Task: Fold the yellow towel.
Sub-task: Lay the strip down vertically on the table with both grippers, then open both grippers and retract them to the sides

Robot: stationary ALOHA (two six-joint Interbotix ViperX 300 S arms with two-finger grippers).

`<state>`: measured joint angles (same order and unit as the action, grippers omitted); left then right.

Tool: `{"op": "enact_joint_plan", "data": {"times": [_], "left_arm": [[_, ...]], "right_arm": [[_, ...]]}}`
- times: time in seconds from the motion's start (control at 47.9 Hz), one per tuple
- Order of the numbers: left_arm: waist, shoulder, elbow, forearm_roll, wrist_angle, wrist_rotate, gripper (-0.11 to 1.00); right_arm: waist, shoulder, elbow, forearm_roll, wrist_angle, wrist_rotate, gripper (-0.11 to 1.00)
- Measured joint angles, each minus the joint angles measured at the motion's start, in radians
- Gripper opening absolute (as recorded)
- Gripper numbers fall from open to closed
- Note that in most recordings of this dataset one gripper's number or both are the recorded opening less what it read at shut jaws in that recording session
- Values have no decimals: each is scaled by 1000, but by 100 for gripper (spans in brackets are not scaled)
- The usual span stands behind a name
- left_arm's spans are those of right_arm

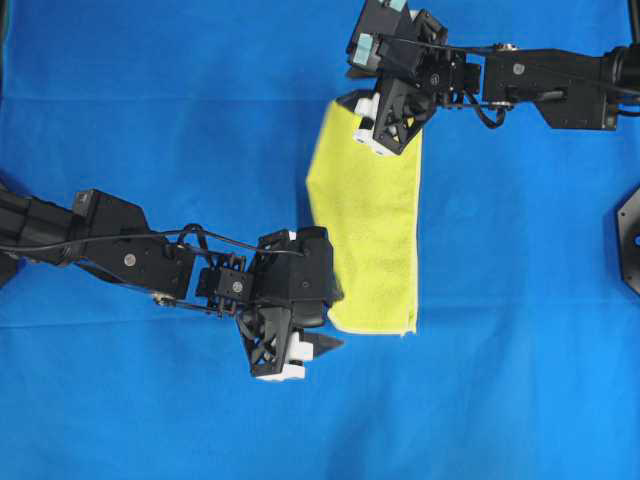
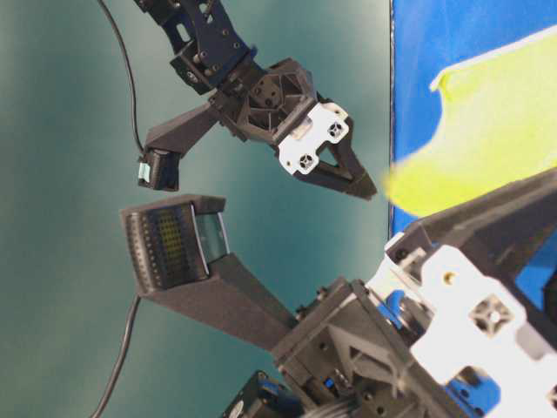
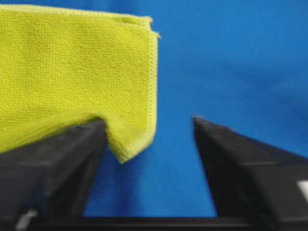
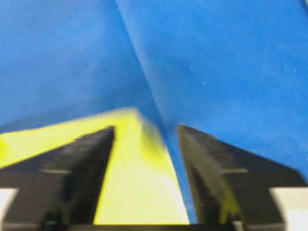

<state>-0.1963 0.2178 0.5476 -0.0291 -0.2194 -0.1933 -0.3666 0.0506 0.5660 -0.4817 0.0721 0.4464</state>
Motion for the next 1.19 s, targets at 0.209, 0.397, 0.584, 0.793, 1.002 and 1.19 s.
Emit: {"op": "enact_joint_plan", "data": {"times": [0.209,0.397,0.584,0.793,1.002,1.19], "left_arm": [[5,-38,8,0,49,3,78],[29,-155,58,0,137,3,78],[35,-341,144,0,163,12,78],[91,-551,262,2,163,71,78],[163,-782,411,0,118,161,78],[192,-969,523,2,103,196,78]], "right_arm": [[0,0,-2,-3,0,-17,51],[17,-38,12,-3,9,-14,51],[74,-175,60,-3,35,-3,51],[129,-376,166,0,41,5,50],[135,-575,316,9,25,28,49],[133,-746,453,11,0,48,49]]}}
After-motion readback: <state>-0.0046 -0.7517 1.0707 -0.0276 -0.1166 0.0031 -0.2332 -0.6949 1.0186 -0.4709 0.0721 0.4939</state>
